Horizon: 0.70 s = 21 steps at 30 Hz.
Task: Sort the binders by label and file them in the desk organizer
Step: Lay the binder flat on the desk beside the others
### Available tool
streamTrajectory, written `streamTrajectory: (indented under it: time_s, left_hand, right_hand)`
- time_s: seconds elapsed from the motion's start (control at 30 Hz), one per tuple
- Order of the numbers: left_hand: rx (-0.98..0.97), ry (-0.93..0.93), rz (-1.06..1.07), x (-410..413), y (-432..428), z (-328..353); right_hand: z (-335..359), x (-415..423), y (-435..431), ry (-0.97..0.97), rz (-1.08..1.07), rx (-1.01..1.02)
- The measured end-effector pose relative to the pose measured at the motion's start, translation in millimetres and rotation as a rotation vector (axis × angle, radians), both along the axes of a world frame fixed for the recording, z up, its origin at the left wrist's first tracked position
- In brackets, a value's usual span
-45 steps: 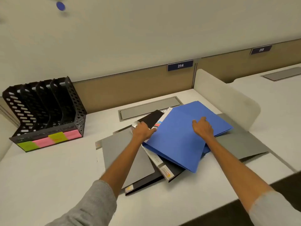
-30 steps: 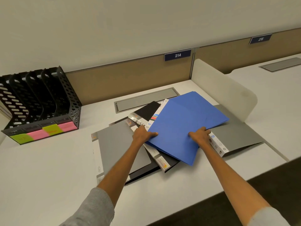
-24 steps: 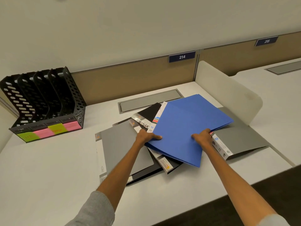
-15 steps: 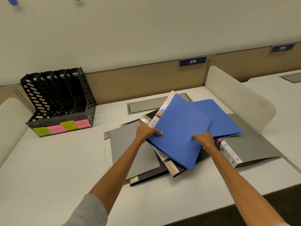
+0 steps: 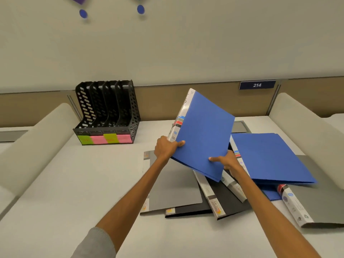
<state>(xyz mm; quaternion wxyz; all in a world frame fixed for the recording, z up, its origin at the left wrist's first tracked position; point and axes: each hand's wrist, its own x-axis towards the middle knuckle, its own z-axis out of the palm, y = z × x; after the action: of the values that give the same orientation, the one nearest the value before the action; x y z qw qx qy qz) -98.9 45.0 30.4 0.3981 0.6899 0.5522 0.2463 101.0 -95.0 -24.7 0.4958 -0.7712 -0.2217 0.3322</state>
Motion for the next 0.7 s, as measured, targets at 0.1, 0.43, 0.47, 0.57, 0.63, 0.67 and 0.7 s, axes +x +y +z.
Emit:
streamTrajectory:
  time_s: [0.1, 0.43, 0.47, 0.57, 0.63, 0.67, 0.7]
  left_hand:
    - [0.035, -0.033, 0.064, -17, 7, 6]
    - [0.058, -0.229, 0.178, -67, 30, 7]
    - [0.062, -0.250, 0.183, -72, 31, 7]
    - [0.045, -0.359, 0.182, -93, 34, 4]
    - [0.046, -0.441, 0.182, -106, 37, 6]
    - [0.063, -0.474, 0.184, -113, 38, 8]
    - [0.087, -0.500, 0.186, -119, 39, 10]
  right_hand:
    - [-2, -17, 22, -0.041, 0.039, 0.007]
    - [5, -54, 83, 0.009, 0.242, 0.102]
    - [6, -57, 89, 0.014, 0.266, 0.112]
    - [13, -72, 108, 0.010, 0.317, 0.137]
    - [18, -85, 125, 0.011, 0.354, 0.137]
    - [20, -94, 133, 0.013, 0.376, 0.134]
    - [22, -103, 142, 0.018, 0.399, 0.130]
